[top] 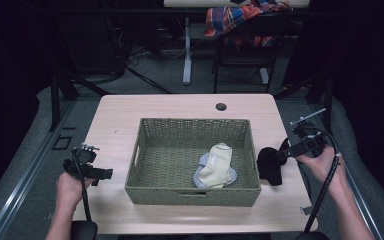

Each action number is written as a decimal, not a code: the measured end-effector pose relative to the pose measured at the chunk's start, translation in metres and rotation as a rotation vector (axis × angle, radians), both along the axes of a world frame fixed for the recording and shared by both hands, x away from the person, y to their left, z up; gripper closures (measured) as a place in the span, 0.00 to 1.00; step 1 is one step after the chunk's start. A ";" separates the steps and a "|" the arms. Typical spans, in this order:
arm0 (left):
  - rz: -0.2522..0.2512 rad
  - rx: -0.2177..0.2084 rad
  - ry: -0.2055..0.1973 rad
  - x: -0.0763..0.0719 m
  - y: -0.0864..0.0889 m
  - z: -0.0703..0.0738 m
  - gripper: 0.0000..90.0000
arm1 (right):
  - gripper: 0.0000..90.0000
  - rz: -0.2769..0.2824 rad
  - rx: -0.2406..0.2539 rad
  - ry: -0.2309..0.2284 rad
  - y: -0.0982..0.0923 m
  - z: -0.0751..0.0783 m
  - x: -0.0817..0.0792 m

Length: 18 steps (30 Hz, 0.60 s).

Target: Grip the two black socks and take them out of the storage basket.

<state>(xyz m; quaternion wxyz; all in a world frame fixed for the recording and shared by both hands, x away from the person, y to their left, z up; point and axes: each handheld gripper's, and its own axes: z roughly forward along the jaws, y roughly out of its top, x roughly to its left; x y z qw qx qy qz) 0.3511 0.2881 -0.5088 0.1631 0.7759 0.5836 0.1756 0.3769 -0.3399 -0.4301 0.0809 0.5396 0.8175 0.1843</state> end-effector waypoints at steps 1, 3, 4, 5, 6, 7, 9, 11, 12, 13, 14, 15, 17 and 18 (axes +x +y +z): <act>0.001 0.000 0.000 0.000 0.000 0.000 0.00 | 0.16 0.002 0.022 -0.005 0.000 0.000 -0.003; 0.000 0.000 0.000 0.000 0.000 0.000 0.00 | 0.15 0.006 0.020 -0.011 0.000 0.001 -0.008; 0.000 0.000 0.001 0.000 0.000 0.000 0.00 | 0.15 0.005 0.029 -0.026 0.000 0.001 -0.014; 0.000 0.000 0.000 0.000 0.000 0.000 0.00 | 0.15 0.005 0.029 -0.026 0.000 0.001 -0.014; 0.000 0.000 0.000 0.000 0.000 0.000 0.00 | 0.15 0.005 0.027 -0.031 -0.001 0.001 -0.017; 0.000 0.000 0.000 0.000 0.000 0.000 0.00 | 0.15 0.008 0.027 -0.032 -0.001 0.000 -0.020; 0.001 0.000 -0.003 0.000 0.000 0.000 0.00 | 0.15 0.002 0.041 -0.045 -0.001 -0.002 -0.026; 0.001 0.002 -0.004 0.000 0.000 0.000 0.00 | 0.15 0.001 0.054 -0.052 -0.001 -0.006 -0.031; -0.001 0.001 -0.001 0.000 0.000 0.000 0.00 | 0.15 0.002 0.057 -0.053 -0.002 -0.008 -0.034; -0.001 0.003 -0.002 0.000 0.000 0.000 0.00 | 0.15 -0.013 0.066 -0.067 -0.004 -0.013 -0.039; -0.001 0.004 -0.002 0.000 0.000 0.000 0.00 | 0.15 -0.013 0.066 -0.067 -0.004 -0.013 -0.039; -0.001 0.005 -0.002 0.000 0.000 0.000 0.00 | 0.15 -0.014 0.081 -0.071 -0.005 -0.016 -0.041; -0.003 0.006 -0.001 0.000 -0.001 0.000 0.00 | 0.15 -0.023 0.083 -0.071 -0.007 -0.024 -0.045; -0.007 0.008 0.003 0.001 -0.001 0.000 0.00 | 0.14 -0.024 0.080 -0.056 -0.008 -0.026 -0.046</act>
